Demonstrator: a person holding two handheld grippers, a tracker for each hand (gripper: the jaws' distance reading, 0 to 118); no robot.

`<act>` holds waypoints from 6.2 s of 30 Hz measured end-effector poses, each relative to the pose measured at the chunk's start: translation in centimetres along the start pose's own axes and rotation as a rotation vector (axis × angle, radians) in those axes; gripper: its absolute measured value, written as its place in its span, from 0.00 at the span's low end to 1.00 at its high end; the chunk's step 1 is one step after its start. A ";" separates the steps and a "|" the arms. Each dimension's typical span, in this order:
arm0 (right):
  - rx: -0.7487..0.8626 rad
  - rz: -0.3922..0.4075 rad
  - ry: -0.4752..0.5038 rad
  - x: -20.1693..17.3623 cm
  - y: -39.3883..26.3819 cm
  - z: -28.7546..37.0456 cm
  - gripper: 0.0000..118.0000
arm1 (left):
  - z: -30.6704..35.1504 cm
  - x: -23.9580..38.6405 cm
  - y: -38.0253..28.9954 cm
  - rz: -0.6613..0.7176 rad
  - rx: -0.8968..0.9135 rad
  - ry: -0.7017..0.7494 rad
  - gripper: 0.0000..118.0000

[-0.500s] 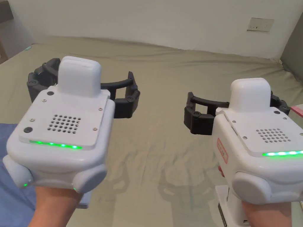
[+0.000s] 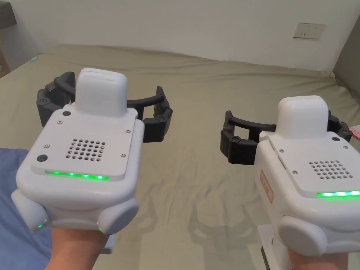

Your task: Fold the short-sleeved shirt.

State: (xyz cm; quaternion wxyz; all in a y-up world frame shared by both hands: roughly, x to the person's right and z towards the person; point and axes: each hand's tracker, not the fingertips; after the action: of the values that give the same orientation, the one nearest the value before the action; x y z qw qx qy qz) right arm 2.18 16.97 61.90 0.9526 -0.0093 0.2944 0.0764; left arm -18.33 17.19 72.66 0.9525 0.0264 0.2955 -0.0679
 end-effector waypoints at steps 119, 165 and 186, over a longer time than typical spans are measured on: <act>-0.230 0.071 0.302 -12.7 -3.2 -7.6 0.01 | -8.5 -26.7 -22.6 0.314 -0.654 0.191 0.05; -0.300 -0.090 -0.199 11.7 -9.0 -2.2 0.01 | -20.1 19.7 -17.5 -0.331 -0.602 -0.666 0.05; -0.221 0.045 -0.063 7.3 -4.7 -4.3 0.01 | -13.0 2.9 -4.7 0.029 -0.299 -0.349 0.97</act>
State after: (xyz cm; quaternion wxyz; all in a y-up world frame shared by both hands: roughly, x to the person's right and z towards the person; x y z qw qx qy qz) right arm 6.46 13.06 54.06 0.9526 -0.1052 0.2542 0.1302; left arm -23.94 13.41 60.23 0.9834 -0.1231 0.1324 -0.0130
